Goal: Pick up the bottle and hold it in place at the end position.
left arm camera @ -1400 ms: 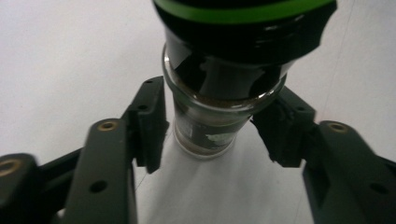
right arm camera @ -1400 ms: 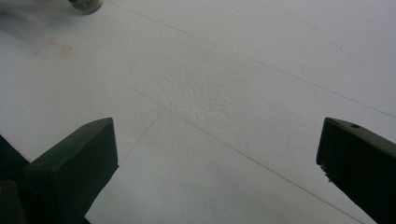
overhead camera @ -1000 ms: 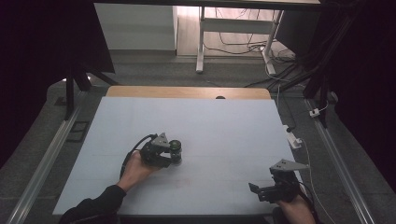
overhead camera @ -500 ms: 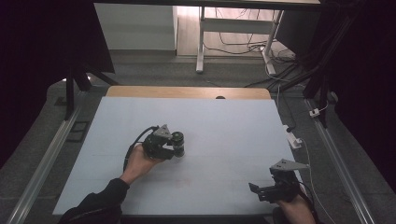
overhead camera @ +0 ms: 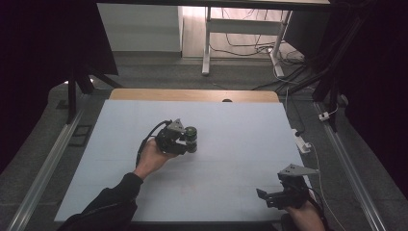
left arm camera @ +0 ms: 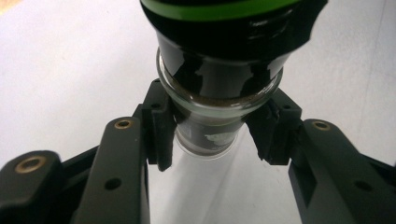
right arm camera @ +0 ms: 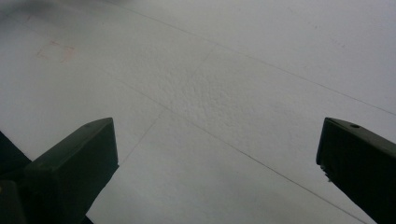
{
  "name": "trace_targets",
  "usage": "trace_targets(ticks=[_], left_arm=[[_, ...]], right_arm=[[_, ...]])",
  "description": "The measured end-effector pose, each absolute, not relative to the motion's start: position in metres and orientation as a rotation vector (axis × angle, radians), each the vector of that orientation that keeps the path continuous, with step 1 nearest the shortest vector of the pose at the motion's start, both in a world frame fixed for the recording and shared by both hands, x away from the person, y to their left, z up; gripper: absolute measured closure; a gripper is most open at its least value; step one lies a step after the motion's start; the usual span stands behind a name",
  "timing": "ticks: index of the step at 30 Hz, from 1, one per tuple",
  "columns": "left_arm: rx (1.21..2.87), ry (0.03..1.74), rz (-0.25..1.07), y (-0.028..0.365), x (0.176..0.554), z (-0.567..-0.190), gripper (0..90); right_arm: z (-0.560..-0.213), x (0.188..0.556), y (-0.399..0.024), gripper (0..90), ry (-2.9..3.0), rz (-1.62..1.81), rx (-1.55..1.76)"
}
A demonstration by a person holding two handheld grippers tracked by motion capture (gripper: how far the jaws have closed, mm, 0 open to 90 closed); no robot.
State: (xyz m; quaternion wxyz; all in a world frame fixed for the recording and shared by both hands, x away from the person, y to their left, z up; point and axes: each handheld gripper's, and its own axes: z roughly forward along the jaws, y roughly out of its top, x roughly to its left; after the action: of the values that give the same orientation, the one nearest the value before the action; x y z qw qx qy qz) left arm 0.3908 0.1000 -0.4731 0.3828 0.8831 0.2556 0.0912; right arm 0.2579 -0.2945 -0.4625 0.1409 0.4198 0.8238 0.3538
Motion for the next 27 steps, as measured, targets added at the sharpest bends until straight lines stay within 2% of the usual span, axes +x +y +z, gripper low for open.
trace_targets(ticks=[9,27], left_arm=[[2.242,0.662,0.254,0.093,0.406,-0.474,53.7],[2.262,0.675,0.251,0.09,0.424,-0.5,53.7]], right_arm=[[-0.463,0.258,-0.294,0.0,2.383,1.02,1.209],[-0.463,0.258,-0.294,0.0,2.387,1.02,1.204]])
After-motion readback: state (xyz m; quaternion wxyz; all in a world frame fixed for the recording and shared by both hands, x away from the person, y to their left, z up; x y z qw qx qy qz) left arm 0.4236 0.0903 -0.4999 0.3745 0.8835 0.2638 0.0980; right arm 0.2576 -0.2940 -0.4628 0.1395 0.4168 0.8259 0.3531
